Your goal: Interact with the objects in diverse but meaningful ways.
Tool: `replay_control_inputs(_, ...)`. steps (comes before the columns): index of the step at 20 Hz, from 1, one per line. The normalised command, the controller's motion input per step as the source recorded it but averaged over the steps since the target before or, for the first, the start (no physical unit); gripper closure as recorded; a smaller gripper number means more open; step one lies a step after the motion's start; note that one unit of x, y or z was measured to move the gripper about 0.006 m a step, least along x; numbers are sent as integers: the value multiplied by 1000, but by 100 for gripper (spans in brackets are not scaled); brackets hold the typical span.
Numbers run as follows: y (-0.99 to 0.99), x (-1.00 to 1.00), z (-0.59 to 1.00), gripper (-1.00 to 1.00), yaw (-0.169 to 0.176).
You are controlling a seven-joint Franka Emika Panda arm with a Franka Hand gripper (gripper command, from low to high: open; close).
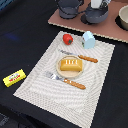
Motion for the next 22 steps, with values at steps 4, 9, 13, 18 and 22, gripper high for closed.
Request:
replay_control_inputs(4,514,-30,-117,100,12)
replay_control_inputs(9,664,-193,-158,100,18)
replay_control_inputs(13,684,-256,-144,100,30)
replay_control_inputs(18,378,-86,-106,100,16)
replay_control_inputs(22,164,9,82,-100,-1)
